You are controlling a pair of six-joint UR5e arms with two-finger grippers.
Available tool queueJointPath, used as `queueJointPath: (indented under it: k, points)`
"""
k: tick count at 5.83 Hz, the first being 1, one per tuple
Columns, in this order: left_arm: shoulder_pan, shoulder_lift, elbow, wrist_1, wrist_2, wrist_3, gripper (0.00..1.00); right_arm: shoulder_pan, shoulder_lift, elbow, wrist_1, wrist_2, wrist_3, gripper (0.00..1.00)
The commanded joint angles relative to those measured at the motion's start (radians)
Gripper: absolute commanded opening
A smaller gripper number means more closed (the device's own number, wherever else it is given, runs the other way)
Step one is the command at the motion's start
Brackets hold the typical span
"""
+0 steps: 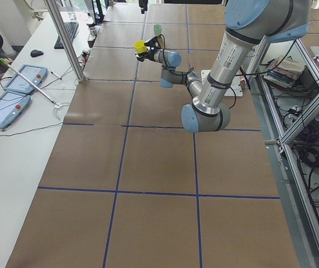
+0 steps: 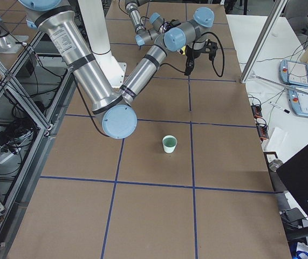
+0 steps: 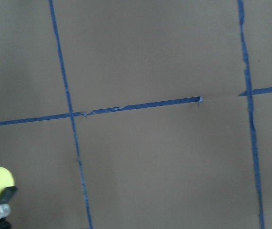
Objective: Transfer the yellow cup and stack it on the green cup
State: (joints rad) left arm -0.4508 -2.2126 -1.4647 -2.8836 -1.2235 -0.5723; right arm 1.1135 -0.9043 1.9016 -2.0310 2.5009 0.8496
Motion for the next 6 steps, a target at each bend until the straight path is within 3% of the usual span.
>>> queueJointPath:
  k: [1, 2, 3, 6]
  points:
    - [0.018, -0.001, 0.003, 0.000, 0.004, 0.000, 0.34, -0.049, 0.307, -0.227, -0.130, -0.007, 0.048, 1.00]
    - [0.018, -0.005, 0.003, -0.002, 0.004, 0.000, 0.34, -0.090, 0.449, -0.418, -0.130, -0.007, 0.046, 1.00]
    - [0.018, -0.006, 0.003, -0.002, 0.004, 0.000, 0.34, -0.148, 0.522, -0.520, -0.130, -0.028, 0.042, 0.99]
    - [0.023, -0.010, 0.003, -0.008, 0.007, 0.000, 0.35, -0.245, 0.484, -0.510, -0.129, -0.093, 0.032, 0.94]
